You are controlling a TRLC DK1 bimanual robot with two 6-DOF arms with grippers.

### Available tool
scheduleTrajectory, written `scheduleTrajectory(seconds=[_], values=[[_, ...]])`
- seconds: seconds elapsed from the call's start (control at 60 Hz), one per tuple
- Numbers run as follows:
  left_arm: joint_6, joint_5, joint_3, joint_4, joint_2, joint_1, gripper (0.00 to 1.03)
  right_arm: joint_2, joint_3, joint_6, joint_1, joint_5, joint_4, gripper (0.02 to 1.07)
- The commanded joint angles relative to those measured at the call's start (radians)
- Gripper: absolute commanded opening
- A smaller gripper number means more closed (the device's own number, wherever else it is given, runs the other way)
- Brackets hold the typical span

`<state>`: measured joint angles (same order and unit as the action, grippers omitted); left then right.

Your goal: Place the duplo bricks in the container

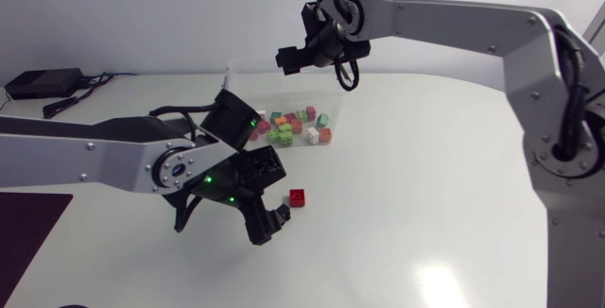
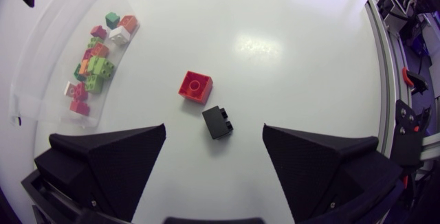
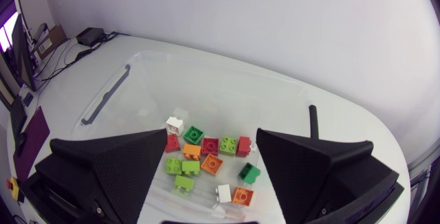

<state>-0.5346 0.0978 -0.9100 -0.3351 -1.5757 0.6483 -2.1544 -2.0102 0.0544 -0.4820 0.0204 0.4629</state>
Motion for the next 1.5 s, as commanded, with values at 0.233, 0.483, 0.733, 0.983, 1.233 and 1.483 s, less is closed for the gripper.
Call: scheduleTrajectory(seconds=[0.233,0.483,0.733,0.983,1.233,1.483], values=[[0.078,-0.061,-0.095,-0.025,-0.156,0.011,0.93,0.376,0.376,-0.016,0.023,-0.042,-0.027,1.02],[0.131,-0.061,-0.225,-0.151,-0.245,0.022,0.89,0.556,0.579,-0.010,0.048,-0.054,-0.004,1.02],[0.188,-0.066,-0.291,-0.217,-0.330,0.037,0.77,0.643,0.729,-0.010,0.066,-0.068,0.000,1.02],[0.214,-0.075,-0.303,-0.223,-0.376,0.030,0.30,0.686,0.874,-0.005,0.057,-0.109,-0.009,1.02],[0.208,-0.073,-0.268,-0.268,-0.346,0.025,0.26,0.674,0.985,-0.231,-0.006,-0.244,-0.063,1.02],[0.203,-0.064,-0.187,-0.269,-0.185,-0.003,0.26,0.568,0.982,-0.472,-0.036,-0.306,-0.089,1.02]])
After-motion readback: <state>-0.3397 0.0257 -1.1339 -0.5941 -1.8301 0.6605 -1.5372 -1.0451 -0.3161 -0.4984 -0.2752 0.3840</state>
